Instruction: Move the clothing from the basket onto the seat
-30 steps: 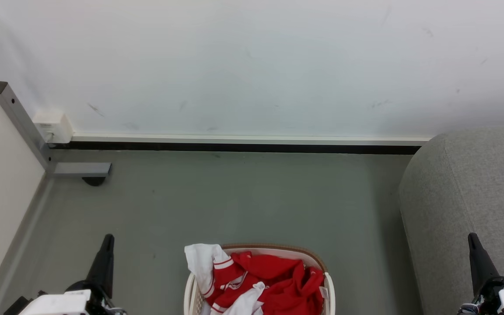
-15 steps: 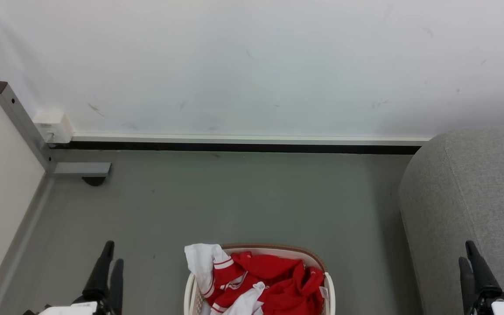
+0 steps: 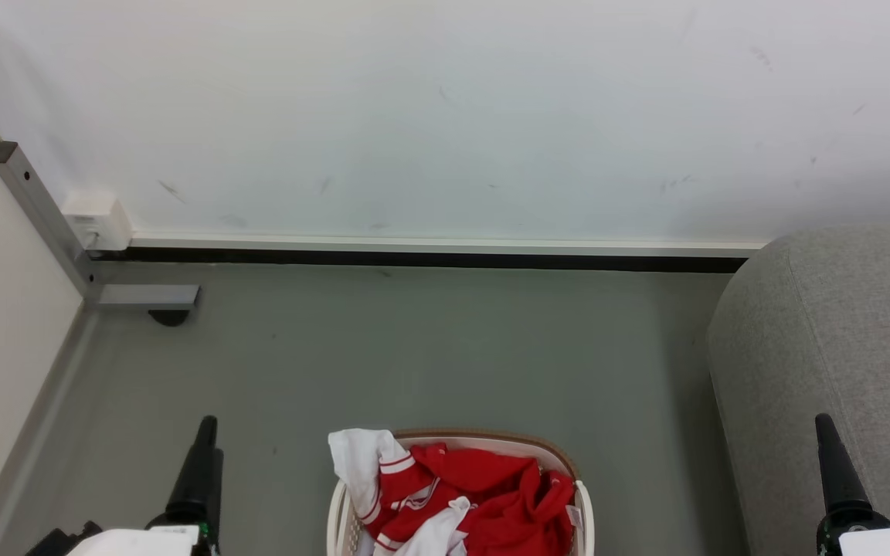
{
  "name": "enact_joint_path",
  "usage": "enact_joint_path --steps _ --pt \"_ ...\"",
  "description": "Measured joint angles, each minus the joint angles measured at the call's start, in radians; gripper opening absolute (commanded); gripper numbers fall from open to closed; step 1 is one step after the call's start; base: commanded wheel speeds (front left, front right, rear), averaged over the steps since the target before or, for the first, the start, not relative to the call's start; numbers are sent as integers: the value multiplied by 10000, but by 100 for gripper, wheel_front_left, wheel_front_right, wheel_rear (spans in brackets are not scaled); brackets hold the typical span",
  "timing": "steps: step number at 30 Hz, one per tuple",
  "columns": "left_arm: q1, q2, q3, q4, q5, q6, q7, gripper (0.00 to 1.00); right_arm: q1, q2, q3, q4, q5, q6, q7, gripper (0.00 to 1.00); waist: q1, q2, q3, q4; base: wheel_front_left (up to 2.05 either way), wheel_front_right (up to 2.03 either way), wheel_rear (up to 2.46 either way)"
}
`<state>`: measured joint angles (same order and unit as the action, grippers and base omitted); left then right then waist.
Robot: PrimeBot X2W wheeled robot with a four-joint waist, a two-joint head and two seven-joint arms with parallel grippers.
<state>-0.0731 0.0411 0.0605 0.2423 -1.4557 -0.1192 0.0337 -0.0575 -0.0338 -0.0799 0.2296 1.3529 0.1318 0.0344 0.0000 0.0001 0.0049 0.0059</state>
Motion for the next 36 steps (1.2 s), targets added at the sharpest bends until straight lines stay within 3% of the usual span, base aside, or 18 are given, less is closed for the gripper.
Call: enact_joint_path --steps 17,36 --pt "123 2 -648 -334 3772 456 -656 100 207 -211 454 -412 -3977 0 -652 100 0 0 30 60 0 0 0" --pt "194 10 -1072 -698 6452 673 -1290 100 384 -284 786 -577 -6928 0 -1298 100 0 0 40 101 0 0 0"
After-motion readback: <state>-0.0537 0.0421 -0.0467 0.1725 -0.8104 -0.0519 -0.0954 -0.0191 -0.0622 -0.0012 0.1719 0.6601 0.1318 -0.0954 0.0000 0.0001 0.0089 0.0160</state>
